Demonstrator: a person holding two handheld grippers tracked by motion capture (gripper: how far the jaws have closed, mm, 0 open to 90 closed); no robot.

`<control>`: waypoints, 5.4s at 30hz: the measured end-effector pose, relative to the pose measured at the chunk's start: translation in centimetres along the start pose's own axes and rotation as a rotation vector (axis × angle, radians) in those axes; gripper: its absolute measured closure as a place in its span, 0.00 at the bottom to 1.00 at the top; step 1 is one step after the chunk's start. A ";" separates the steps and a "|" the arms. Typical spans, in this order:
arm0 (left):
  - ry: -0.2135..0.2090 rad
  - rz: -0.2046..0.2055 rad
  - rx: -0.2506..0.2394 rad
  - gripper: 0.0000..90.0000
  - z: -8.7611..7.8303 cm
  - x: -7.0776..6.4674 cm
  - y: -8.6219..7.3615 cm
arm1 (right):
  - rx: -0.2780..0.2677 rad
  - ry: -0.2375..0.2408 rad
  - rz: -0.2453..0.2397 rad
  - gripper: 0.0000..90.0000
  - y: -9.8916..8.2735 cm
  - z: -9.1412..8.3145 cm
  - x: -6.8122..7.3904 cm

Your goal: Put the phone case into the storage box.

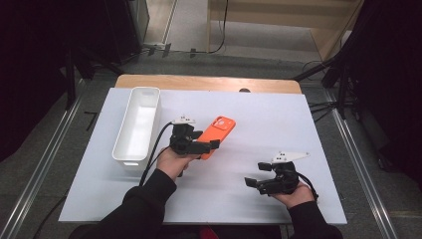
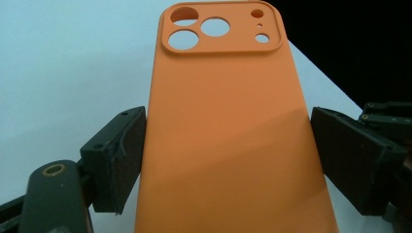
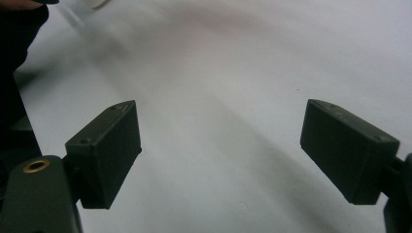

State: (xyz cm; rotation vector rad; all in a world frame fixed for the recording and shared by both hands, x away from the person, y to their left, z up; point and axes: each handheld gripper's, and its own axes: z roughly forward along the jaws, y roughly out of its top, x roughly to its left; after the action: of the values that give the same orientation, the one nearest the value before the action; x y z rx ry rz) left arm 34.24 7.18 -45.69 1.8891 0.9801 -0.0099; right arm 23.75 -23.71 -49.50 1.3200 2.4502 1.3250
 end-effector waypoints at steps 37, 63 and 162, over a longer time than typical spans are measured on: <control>0.100 -0.069 -0.166 0.18 -0.3 -0.4 -3.0 | -0.079 -0.016 0.050 0.15 4.2 -0.4 1.3; 0.091 -0.086 -0.200 0.18 0.2 -1.4 -4.1 | -0.115 -0.002 0.113 0.16 8.2 -0.2 0.5; 0.184 0.023 -0.242 0.18 1.0 -3.1 -5.1 | 0.045 0.129 0.426 0.61 14.5 5.3 -3.1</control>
State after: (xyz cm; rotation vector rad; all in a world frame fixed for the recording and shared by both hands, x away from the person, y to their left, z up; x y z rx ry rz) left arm 29.27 5.51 -48.83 1.6992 1.0336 0.2887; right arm 37.45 -18.56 -43.55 1.9056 2.3745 1.4836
